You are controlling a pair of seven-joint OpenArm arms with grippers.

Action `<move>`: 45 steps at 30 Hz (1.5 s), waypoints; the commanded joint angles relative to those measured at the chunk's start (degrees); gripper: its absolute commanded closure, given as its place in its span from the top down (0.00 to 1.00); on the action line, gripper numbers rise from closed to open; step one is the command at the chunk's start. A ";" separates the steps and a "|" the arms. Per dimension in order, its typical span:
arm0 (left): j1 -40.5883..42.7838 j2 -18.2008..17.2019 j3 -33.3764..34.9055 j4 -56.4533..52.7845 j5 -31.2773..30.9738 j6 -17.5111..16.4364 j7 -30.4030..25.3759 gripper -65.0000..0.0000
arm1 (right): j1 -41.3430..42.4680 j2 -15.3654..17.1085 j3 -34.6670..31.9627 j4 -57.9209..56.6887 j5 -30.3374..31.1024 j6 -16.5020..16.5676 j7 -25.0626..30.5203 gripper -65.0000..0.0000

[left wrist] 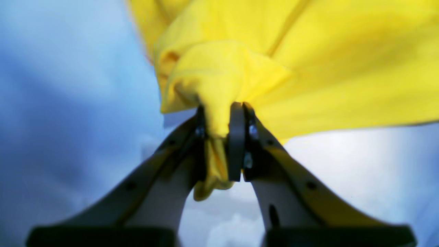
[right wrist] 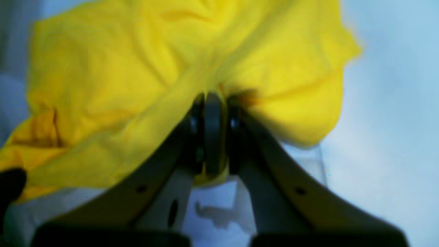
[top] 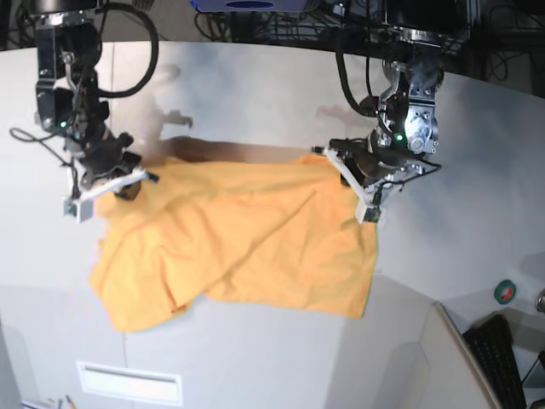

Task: Layout the t-shirt on the table in an organized manner, then fold the t-shirt properly
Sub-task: 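Spread the shirt across the table with both grippers and release, then grasp the shirt edge again with the left gripper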

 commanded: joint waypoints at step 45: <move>13.02 -5.44 -34.91 -3.03 -20.75 -0.21 -1.67 0.00 | -11.09 0.92 -0.05 0.38 9.99 1.58 5.42 0.47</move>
